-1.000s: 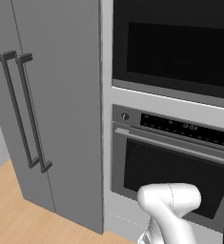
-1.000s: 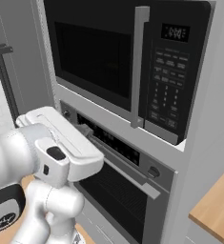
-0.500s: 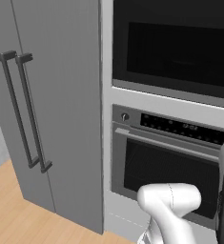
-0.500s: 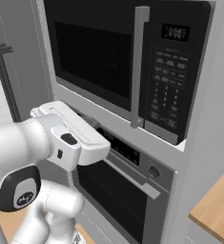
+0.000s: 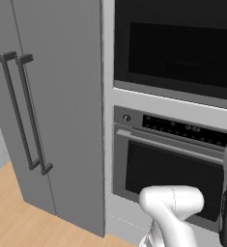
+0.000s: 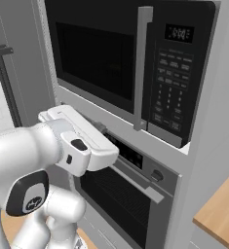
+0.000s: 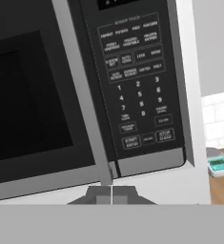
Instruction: Pick the corn from the sink and place it in the bowl. Then pick the bowl and place it in the microwave. Then close the microwave door and press the start button.
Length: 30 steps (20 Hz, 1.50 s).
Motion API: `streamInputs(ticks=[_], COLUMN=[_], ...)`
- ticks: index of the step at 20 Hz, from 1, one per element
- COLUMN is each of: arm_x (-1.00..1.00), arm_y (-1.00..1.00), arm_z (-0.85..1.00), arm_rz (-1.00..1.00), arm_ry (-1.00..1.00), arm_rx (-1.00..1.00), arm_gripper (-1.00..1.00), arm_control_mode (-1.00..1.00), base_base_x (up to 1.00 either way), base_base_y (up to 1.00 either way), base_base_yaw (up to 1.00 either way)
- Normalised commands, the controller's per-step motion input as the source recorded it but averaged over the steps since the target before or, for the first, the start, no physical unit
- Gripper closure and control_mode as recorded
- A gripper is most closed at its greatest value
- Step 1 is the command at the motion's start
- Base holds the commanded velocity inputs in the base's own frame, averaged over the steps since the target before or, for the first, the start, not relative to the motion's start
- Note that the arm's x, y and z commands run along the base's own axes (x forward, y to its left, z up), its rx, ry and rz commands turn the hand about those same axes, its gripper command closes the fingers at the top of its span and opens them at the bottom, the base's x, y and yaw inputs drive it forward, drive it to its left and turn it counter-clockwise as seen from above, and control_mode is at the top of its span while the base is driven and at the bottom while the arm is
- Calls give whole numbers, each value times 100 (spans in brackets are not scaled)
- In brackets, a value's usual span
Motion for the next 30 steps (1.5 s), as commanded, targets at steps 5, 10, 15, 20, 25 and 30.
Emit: streamInputs(ticks=[5,10,15,20,25,30], arm_x=[21,22,8,6,10,28], arm_y=[-22,-34,-33,-26,-13,-1], arm_z=[0,0,0,-1,-8,-17], arm_rz=[2,3,5,6,5,2], arm_ry=[-2,0,0,0,0,0], arm_rx=[0,2,1,0,0,0], arm_gripper=[100,100,100,100,100,100], arm_control_mode=[-100,-100,-100,-100,-100,-100], base_base_x=[0,0,0,0,0,0], base_base_y=[0,0,0,0,0,0], base_base_yaw=[0,0,0,0,0,0])
